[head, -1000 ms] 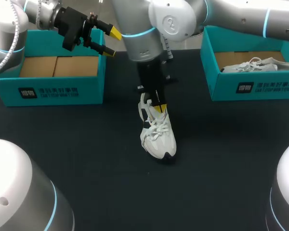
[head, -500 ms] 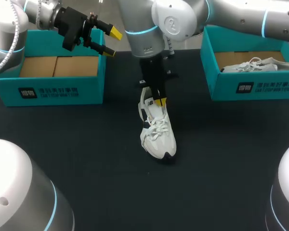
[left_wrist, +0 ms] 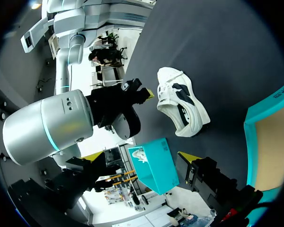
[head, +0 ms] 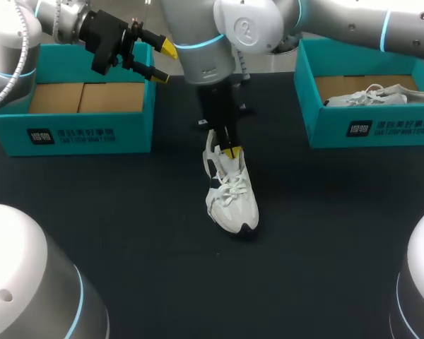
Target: Take the shoe out of the shoebox, open the shoe tongue, remove and reinsert the insole, then place the shoe into the shoebox
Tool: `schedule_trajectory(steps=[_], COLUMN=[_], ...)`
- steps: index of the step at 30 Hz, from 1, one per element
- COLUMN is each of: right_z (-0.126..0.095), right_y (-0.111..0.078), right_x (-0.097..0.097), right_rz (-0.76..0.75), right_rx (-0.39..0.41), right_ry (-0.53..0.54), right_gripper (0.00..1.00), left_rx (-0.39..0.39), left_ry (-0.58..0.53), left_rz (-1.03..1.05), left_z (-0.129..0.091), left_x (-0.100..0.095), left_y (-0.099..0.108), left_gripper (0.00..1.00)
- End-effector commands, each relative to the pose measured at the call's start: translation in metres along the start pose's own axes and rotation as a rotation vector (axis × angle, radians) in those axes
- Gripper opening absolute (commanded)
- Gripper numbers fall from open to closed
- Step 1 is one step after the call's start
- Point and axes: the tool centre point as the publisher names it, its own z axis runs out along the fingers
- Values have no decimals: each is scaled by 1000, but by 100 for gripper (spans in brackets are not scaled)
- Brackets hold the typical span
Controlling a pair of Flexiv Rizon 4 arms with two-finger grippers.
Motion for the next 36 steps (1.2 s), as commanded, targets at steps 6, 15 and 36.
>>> schedule_trajectory(steps=[6,15,36], right_z=[17,28,-3], right_y=[21,49,56], right_x=[5,-7,-6], right_rz=[-7,-30,-722], right_rx=[-32,-83,-475], right_ry=[36,41,93], right_gripper=[0,0,0], left_rx=[2,2,2], left_ry=[1,1,1], left_rz=[1,1,1], left_z=[0,0,0], left_x=[0,0,0], left_y=[0,0,0], left_gripper=[100,100,100])
